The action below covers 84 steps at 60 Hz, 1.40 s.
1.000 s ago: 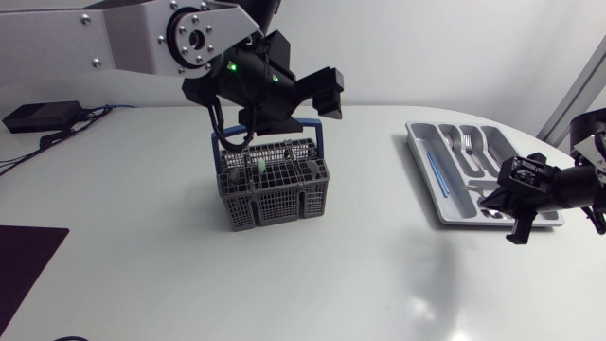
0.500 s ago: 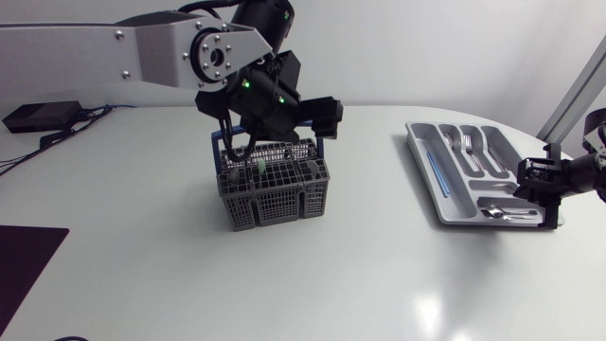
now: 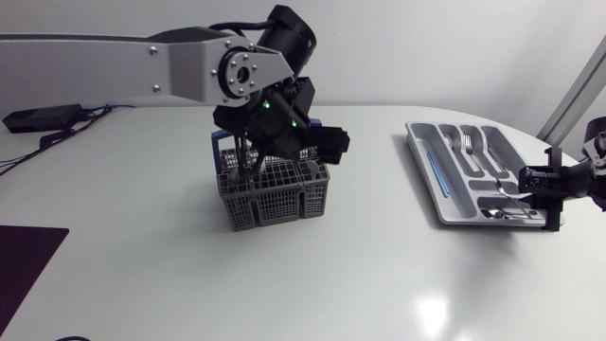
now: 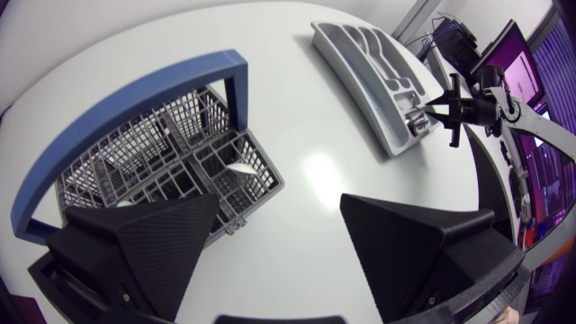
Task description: Unload the cutlery basket into the drawer organizer.
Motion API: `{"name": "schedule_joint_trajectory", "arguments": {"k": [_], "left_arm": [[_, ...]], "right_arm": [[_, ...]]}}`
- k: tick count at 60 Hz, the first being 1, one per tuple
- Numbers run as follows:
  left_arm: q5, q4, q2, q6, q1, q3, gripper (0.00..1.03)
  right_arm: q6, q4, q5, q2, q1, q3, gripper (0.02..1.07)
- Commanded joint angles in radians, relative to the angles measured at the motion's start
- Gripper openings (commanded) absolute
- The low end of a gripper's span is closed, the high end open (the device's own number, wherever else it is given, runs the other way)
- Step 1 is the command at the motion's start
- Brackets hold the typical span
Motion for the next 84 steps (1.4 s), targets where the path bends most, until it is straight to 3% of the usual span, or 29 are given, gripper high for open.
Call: {"name": "schedule_joint_trajectory", "arguments": {"k": [1,5,16,23,39,53,58,84], "left_arm": [[-0.011,-0.043,0.038,-0.050,-0.021,0.050,0.95],[-0.012,-0.071,0.046,-0.092,-0.025,0.070,0.95],[-0.031,-0.131,0.066,-0.250,-0.030,0.119,0.95],[-0.031,-0.143,0.074,-0.323,-0.028,0.131,0.95],[-0.031,-0.162,0.093,-0.511,-0.034,0.159,0.95],[-0.031,-0.174,0.116,-0.609,-0.034,0.190,0.95],[-0.031,-0.174,0.126,-0.641,-0.034,0.196,0.95],[-0.065,-0.200,0.156,-0.848,-0.034,0.236,0.95]], "right_arm": [[-0.034,0.012,-0.011,-0.015,-0.012,-0.039,0.40],[-0.034,0.017,-0.019,-0.031,-0.015,-0.049,0.40],[-0.012,0.049,-0.040,-0.069,-0.020,-0.080,0.56],[0.005,0.049,-0.046,-0.095,-0.020,-0.096,0.58],[0.132,0.026,-0.088,-0.166,-0.015,-0.085,0.77],[0.245,-0.058,-0.155,-0.252,0.010,-0.089,0.77],[0.281,-0.084,-0.175,-0.295,0.029,-0.106,0.82],[0.549,-0.106,-0.192,-0.612,0.298,-0.307,0.83]]}}
